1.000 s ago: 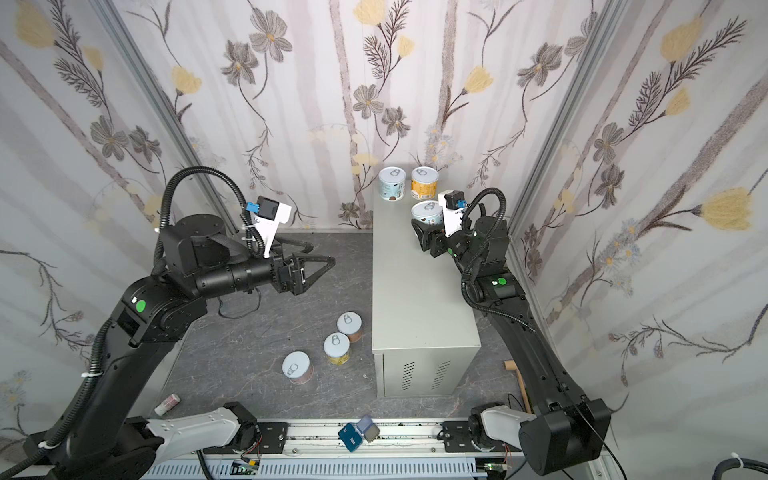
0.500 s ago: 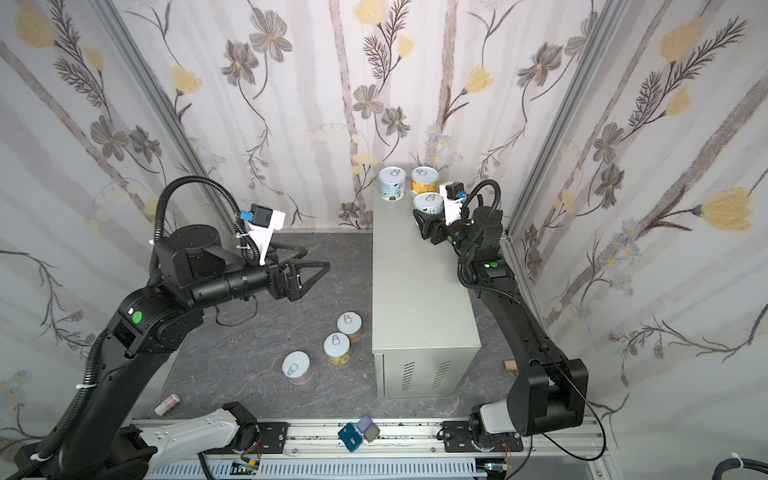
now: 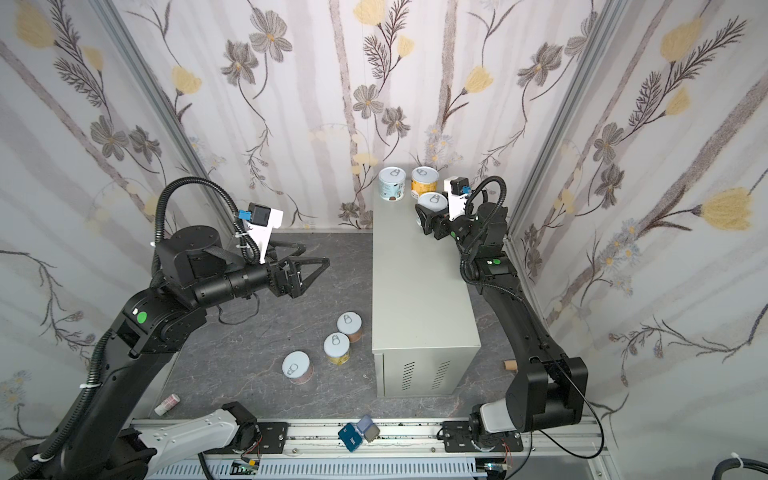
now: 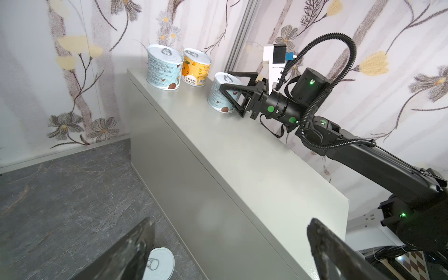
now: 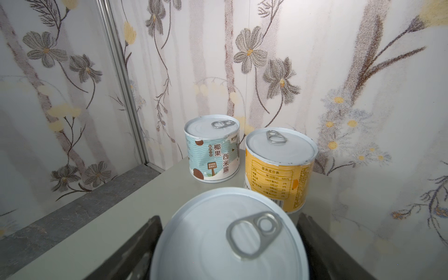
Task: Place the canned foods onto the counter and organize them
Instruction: 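Carry the pale blue can with the right gripper beside the cabinet-top cans while left withdraws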
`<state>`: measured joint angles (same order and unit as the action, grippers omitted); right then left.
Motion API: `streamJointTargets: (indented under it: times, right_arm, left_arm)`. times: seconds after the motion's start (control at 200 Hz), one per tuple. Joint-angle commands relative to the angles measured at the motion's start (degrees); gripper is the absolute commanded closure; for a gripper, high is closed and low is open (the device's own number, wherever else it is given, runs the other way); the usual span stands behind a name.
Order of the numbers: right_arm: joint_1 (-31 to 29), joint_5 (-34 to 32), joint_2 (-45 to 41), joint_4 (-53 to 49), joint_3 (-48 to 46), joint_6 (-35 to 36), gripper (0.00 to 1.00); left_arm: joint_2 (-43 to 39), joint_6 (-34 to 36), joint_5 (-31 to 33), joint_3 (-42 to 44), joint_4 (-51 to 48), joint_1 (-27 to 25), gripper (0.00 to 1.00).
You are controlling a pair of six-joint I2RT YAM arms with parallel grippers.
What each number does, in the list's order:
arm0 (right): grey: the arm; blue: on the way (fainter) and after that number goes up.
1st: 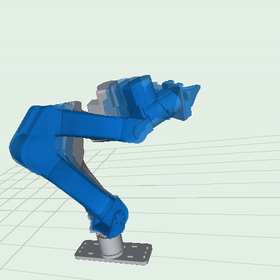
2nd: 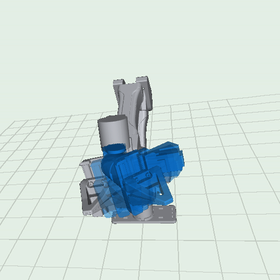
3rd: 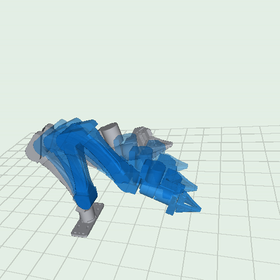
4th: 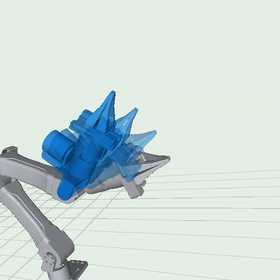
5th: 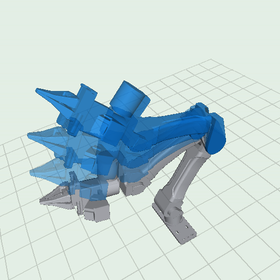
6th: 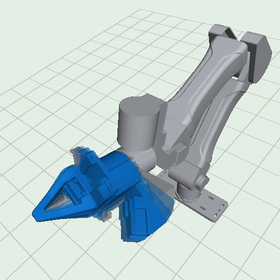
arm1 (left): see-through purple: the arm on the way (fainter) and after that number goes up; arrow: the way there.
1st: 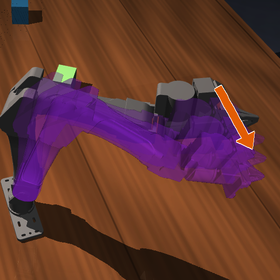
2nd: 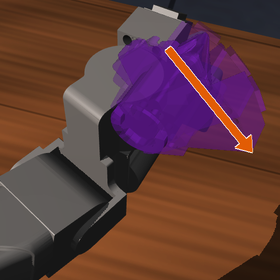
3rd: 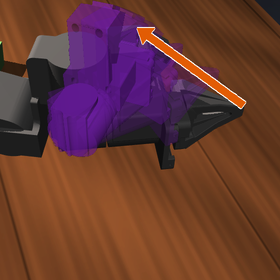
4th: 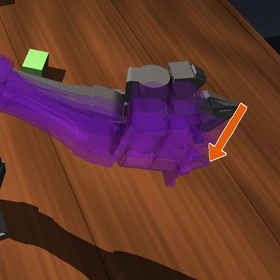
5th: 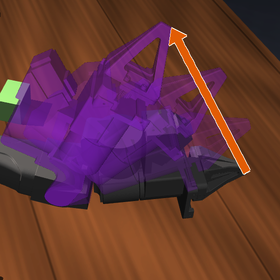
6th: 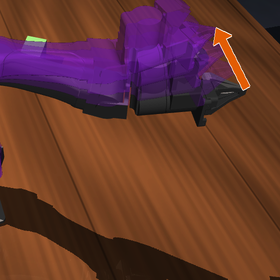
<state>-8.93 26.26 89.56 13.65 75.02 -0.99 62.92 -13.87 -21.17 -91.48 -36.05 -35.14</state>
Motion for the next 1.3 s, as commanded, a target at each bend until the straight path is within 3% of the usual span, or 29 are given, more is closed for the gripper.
streamJointTargets:
  times: [0.0, 0.415, 0.714, 1.294]
  right_arm:
    - [0.21, 0.20, -2.02, -0.13, -1.32, 0.72, 0.13]
    - [0.35, -3.73, -4.10, -2.57, -3.64, 1.30, 0.17]
    - [0.30, -5.26, -1.31, -4.28, -0.60, 1.82, 0.27]
    - [0.28, -5.17, 5.70, -7.41, 6.18, 3.61, 0.30]
  left_arm:
    - [0.69, -0.17, -1.40, -0.01, 3.30, 0.33, 0.00]
    - [1.65, -1.68, -3.24, 0.37, 5.71, 0.50, 0.00]
    - [-0.03, -1.69, -2.08, 1.80, 5.37, 0.65, 0.00]
    - [-1.82, -1.55, -1.42, 3.15, 5.27, 1.27, 0.00]
